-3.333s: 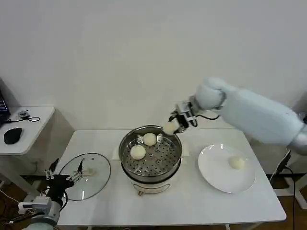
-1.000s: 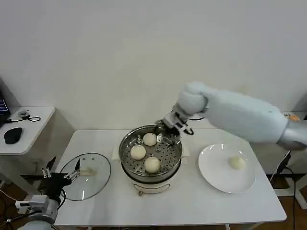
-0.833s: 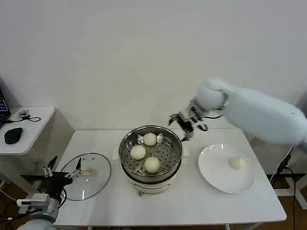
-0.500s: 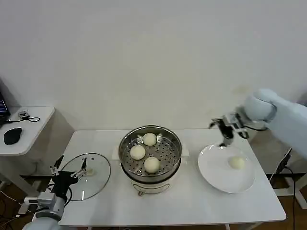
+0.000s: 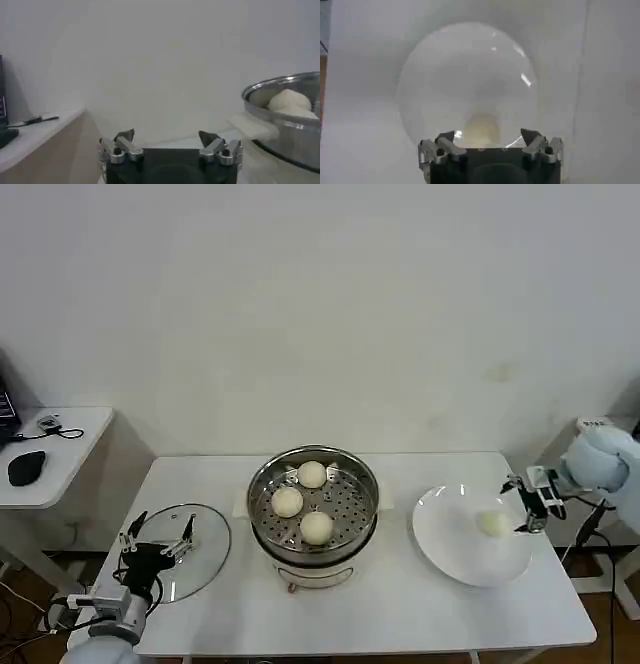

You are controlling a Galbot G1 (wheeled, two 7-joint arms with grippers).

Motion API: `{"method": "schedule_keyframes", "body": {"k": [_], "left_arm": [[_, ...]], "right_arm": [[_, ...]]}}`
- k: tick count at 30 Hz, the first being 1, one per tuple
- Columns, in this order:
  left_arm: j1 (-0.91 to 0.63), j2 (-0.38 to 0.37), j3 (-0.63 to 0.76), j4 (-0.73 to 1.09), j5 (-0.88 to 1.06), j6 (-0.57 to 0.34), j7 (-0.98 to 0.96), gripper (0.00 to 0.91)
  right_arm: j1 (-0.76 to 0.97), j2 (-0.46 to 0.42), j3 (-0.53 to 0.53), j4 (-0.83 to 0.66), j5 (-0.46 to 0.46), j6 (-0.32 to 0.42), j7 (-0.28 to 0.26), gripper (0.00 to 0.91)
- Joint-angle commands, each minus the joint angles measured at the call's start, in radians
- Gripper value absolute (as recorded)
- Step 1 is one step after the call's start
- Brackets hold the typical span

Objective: Take steamed baozi put them in steamer then cover it.

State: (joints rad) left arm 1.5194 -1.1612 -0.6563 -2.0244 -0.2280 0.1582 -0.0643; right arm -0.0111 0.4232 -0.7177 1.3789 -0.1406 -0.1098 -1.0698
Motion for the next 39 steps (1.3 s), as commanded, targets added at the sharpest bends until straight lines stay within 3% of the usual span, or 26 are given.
{"method": "schedule_keyframes", "body": {"k": [1, 12, 22, 39], "left_arm": [[0.001, -0.004, -0.003, 0.002, 0.0, 0.0, 0.0, 0.907], [0.009, 0.0, -0.019, 0.005, 0.001, 0.0, 0.0, 0.907], [0.011, 0.0, -0.028, 0.012, 0.001, -0.001, 0.0, 0.907], [0.013, -0.004, -0.032, 0.012, 0.004, -0.001, -0.002, 0.907]], "right_arm": [[-0.161, 0.109, 0.134, -0.214, -0.098, 0.028, 0.018, 0.907], [-0.175, 0.259, 0.174, -0.373, -0.121, 0.047, 0.033, 0.907], [-0.161, 0.312, 0.173, -0.442, -0.144, 0.048, 0.038, 0.907], [-0.154, 0.324, 0.178, -0.445, -0.146, 0.023, 0.03, 0.685]]}}
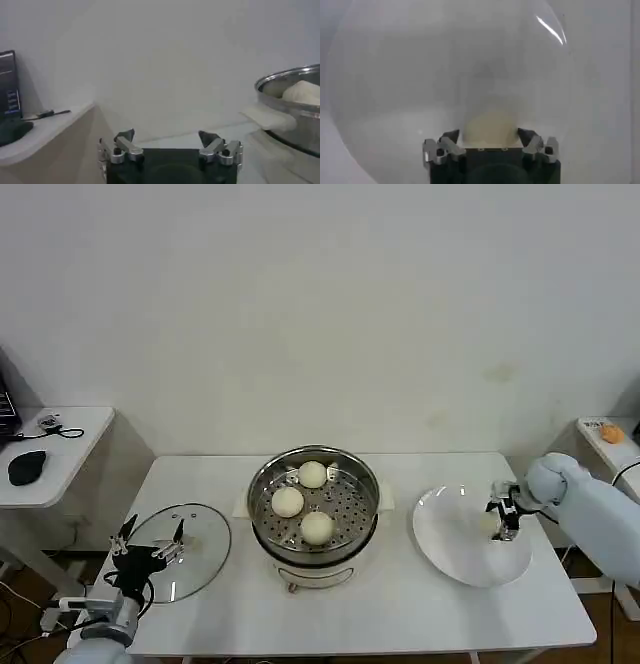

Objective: Take steamed baozi put them in steamer then cover it.

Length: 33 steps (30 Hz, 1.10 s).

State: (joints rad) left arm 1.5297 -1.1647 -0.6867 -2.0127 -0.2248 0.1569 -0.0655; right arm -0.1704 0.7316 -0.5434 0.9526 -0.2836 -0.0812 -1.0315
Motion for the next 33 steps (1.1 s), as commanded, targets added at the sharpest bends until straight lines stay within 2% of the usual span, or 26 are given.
{"method": "schedule_keyframes", "body": {"k": [1, 10, 16, 26, 30, 33], "left_arm": [[0.004, -0.001, -0.002, 0.0, 0.0, 0.0, -0.001, 0.907], [0.006, -0.004, -0.005, -0.002, 0.0, -0.001, -0.001, 0.907], [0.005, -0.005, -0.004, -0.003, 0.0, 0.0, -0.004, 0.907], [-0.013, 0.001, 0.012, -0.002, 0.003, 0.002, -0.006, 0.907], [-0.018, -0.004, 0.024, -0.003, 0.006, 0.002, -0.01, 0.907], [-0.019, -0.006, 0.03, -0.007, 0.011, 0.002, -0.009, 0.907]], "right_arm": [[0.008, 0.013, 0.003, -0.016, -0.002, -0.01, -0.012, 0.675], [0.045, -0.027, -0.024, 0.028, 0.021, -0.023, -0.048, 0.605], [0.107, -0.082, -0.073, 0.111, 0.064, -0.045, -0.067, 0.605], [0.337, -0.17, -0.196, 0.302, 0.235, -0.143, -0.076, 0.615], [0.465, -0.169, -0.307, 0.38, 0.331, -0.191, -0.069, 0.615], [0.573, -0.138, -0.418, 0.442, 0.421, -0.228, -0.042, 0.615]]}}
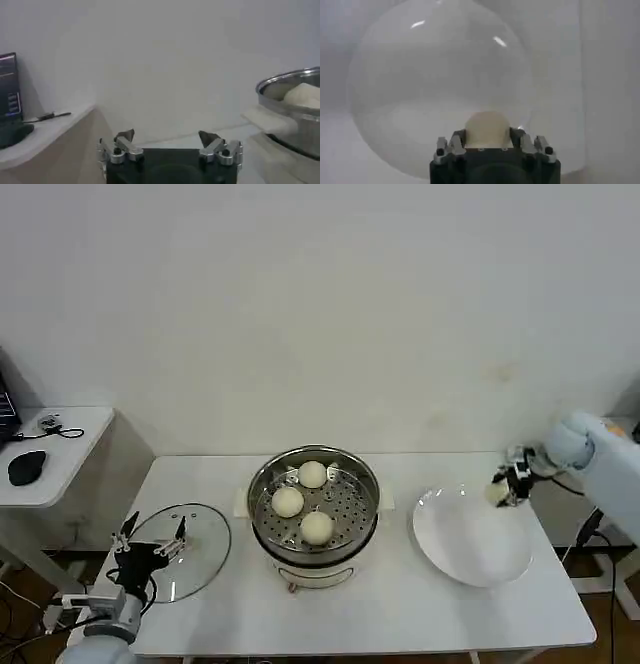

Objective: Take steamed baozi put them in steamer then cover it.

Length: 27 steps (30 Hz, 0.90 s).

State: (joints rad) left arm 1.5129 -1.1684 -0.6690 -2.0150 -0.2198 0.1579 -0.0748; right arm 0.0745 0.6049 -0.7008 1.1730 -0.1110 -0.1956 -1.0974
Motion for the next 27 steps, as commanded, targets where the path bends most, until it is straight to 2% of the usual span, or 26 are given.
{"method": "schedule_keyframes", "body": {"k": [1, 5, 11, 13, 20, 27], "left_arm": [[-0.002, -0.001, 0.012, -0.005, 0.007, 0.001, 0.0, 0.907], [0.001, -0.001, 0.007, -0.007, 0.01, 0.0, 0.0, 0.907], [0.003, -0.006, -0.002, -0.005, 0.012, -0.002, 0.0, 0.907], [0.003, -0.006, -0.006, -0.005, 0.011, -0.002, 0.0, 0.907], [0.006, -0.013, -0.027, -0.014, 0.001, 0.001, 0.0, 0.907], [0.013, -0.021, -0.032, -0.019, -0.001, 0.0, 0.0, 0.907]], "right_arm": [[0.364, 0.002, -0.288, 0.242, 0.283, -0.132, 0.04, 0.615], [0.472, 0.097, -0.378, 0.306, 0.411, -0.198, 0.107, 0.625], [0.546, 0.242, -0.447, 0.33, 0.566, -0.299, 0.183, 0.625], [0.551, 0.271, -0.456, 0.326, 0.59, -0.315, 0.197, 0.625], [0.495, 0.429, -0.456, 0.283, 0.707, -0.426, 0.317, 0.625], [0.435, 0.491, -0.468, 0.263, 0.765, -0.492, 0.375, 0.625]]}}
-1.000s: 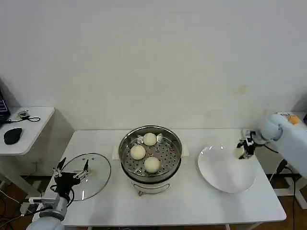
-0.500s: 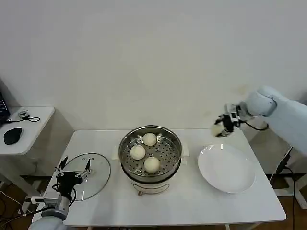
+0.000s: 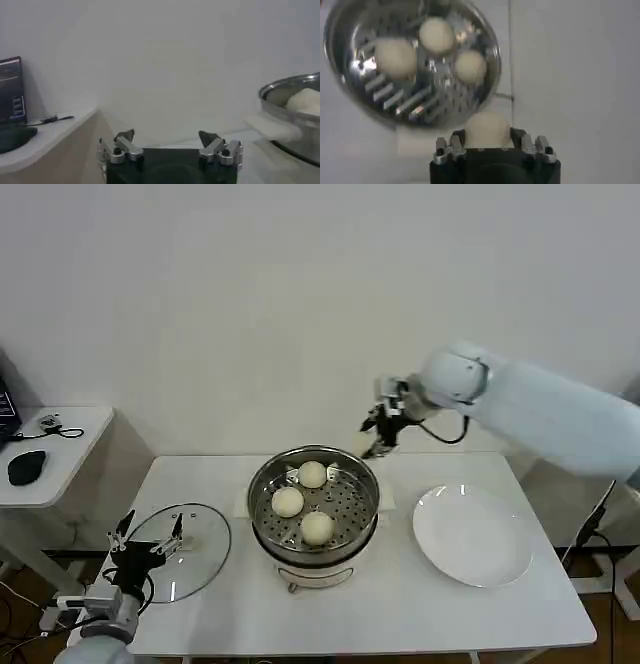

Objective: Take steamed baozi put them in steamer then cover it.

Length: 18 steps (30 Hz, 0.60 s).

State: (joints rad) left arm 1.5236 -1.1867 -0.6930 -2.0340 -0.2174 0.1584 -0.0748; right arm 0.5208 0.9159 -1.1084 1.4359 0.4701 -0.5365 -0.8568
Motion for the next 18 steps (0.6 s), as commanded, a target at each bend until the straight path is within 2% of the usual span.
{"method": "schedule_keyframes", "body": {"k": [1, 5, 13, 18], "left_arm": [[0.002, -0.002, -0.01, 0.001, -0.004, -0.001, 0.001, 0.907], [0.002, -0.002, -0.01, -0.001, -0.005, -0.001, 0.001, 0.907], [-0.002, 0.002, -0.007, 0.005, -0.005, -0.001, 0.001, 0.907], [-0.011, 0.002, -0.003, 0.006, -0.004, 0.001, 0.001, 0.907]], "right_arm": [[-0.026, 0.186, -0.061, -0.003, 0.192, -0.161, 0.143, 0.625], [-0.055, 0.186, -0.071, 0.0, 0.182, -0.181, 0.152, 0.625], [-0.104, 0.151, -0.094, -0.011, 0.085, -0.168, 0.124, 0.625], [-0.106, 0.129, -0.096, -0.017, 0.061, -0.163, 0.111, 0.625]]}}
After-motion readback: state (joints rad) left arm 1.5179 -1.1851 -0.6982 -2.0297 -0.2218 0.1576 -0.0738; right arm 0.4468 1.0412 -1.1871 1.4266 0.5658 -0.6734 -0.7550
